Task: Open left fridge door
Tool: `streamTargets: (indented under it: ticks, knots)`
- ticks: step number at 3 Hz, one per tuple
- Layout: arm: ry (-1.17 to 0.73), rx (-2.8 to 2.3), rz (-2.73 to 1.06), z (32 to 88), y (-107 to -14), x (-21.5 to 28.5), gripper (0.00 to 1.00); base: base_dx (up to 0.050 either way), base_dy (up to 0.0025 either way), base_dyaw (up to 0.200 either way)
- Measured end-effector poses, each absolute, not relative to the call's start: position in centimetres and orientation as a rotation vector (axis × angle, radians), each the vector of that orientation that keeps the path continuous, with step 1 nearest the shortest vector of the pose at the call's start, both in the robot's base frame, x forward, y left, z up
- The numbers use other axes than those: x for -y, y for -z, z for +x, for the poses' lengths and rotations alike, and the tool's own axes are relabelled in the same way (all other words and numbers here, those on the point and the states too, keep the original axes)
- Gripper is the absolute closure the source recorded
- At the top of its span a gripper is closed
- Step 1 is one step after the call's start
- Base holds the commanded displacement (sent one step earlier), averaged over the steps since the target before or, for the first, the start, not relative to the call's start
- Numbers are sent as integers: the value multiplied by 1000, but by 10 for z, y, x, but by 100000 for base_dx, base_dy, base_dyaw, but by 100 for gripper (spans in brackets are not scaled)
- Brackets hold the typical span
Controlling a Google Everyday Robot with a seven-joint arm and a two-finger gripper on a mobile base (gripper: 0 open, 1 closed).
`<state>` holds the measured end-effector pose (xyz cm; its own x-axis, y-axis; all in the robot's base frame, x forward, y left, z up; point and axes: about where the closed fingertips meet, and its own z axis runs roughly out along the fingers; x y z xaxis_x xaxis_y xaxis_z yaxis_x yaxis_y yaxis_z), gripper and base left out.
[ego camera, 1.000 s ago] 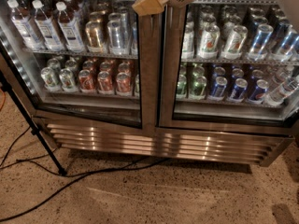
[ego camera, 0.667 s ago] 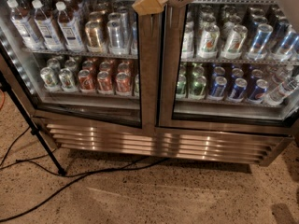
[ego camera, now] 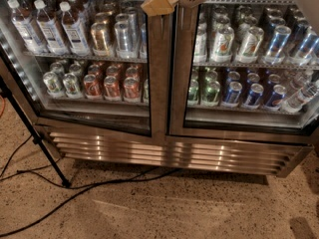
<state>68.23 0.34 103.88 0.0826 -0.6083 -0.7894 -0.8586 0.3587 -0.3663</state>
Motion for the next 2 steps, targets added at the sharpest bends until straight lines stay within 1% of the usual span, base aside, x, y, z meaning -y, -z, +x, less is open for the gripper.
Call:
streamTargets:
  ticks: [1,2]
  knots:
    - [-296,-1627,-1330,682,-1039,-2,100,0,0,0]
    - [-296,-1627,-1330,682,-1039,-2,81,0,0,0]
